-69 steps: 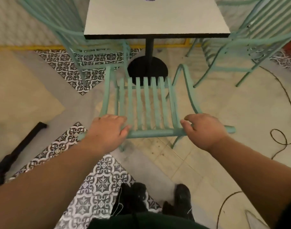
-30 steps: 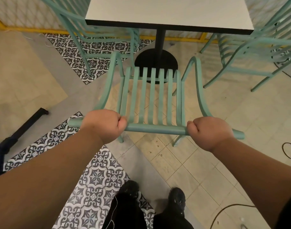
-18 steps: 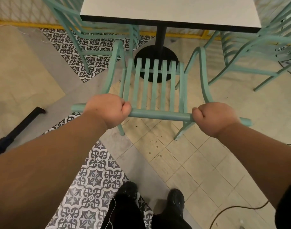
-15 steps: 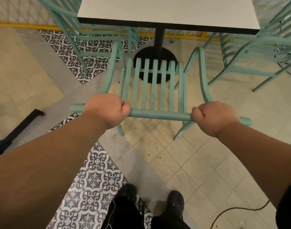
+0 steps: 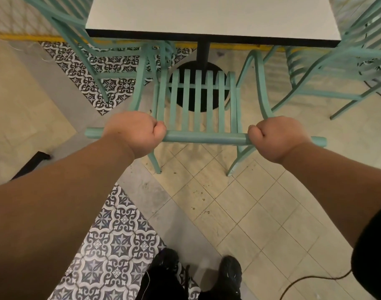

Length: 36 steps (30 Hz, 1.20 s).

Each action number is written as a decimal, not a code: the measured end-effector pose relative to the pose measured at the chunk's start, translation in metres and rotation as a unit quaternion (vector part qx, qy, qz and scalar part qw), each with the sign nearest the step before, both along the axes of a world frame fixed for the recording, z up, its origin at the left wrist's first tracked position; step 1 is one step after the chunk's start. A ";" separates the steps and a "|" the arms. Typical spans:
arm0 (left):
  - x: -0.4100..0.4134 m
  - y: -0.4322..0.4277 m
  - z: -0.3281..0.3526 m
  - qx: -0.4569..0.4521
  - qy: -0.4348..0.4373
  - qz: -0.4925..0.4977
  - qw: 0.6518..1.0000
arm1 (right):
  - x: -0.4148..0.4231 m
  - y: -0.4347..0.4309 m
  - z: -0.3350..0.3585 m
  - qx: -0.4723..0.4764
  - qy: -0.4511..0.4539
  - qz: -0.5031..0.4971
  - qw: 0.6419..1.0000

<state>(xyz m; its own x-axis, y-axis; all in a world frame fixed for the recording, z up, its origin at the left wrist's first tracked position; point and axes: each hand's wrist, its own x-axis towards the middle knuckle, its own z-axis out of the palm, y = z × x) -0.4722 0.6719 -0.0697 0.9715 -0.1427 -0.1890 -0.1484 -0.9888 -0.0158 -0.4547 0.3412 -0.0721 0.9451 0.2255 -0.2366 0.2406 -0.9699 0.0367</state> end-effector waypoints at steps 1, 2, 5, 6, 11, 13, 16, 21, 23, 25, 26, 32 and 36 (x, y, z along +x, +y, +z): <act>0.004 0.000 0.000 -0.001 0.001 0.000 1.000 | 0.005 0.000 0.000 -0.003 -0.003 0.006 1.000; 0.008 0.001 0.000 -0.003 0.003 -0.001 1.000 | 0.009 0.001 0.001 -0.005 -0.003 0.010 1.000; 0.016 0.005 -0.001 -0.008 -0.003 -0.007 1.000 | 0.019 0.004 0.001 -0.013 -0.003 0.005 1.000; 0.017 0.006 -0.001 -0.010 -0.006 -0.011 1.000 | 0.021 0.004 0.001 -0.014 -0.004 0.003 1.000; 0.040 0.014 0.001 -0.012 0.001 -0.018 1.000 | 0.036 0.010 0.002 -0.012 0.005 0.011 1.000; 0.053 0.016 0.001 -0.006 -0.006 -0.007 1.000 | 0.046 0.013 0.002 -0.006 0.008 0.006 1.000; 0.062 0.016 -0.003 0.003 -0.020 -0.004 1.000 | 0.055 0.013 0.000 0.003 0.005 0.015 1.000; 0.061 0.017 -0.003 0.011 -0.017 -0.002 1.000 | 0.055 0.011 -0.002 -0.001 0.002 0.041 0.999; 0.062 0.016 -0.004 0.006 -0.013 0.000 1.000 | 0.056 0.010 -0.005 -0.010 -0.004 0.042 0.999; 0.063 0.015 -0.004 0.003 -0.010 0.001 1.000 | 0.058 0.009 -0.005 -0.008 -0.002 0.030 1.000; 0.062 0.016 -0.004 0.005 -0.008 0.004 1.000 | 0.057 0.010 -0.005 -0.006 -0.003 0.024 1.000; 0.046 -0.007 0.023 0.087 0.041 0.054 0.994 | 0.041 0.026 0.027 -0.011 0.055 -0.015 0.998; 0.006 -0.022 0.052 0.025 0.028 0.087 0.996 | 0.001 0.049 0.058 -0.034 0.010 -0.040 0.999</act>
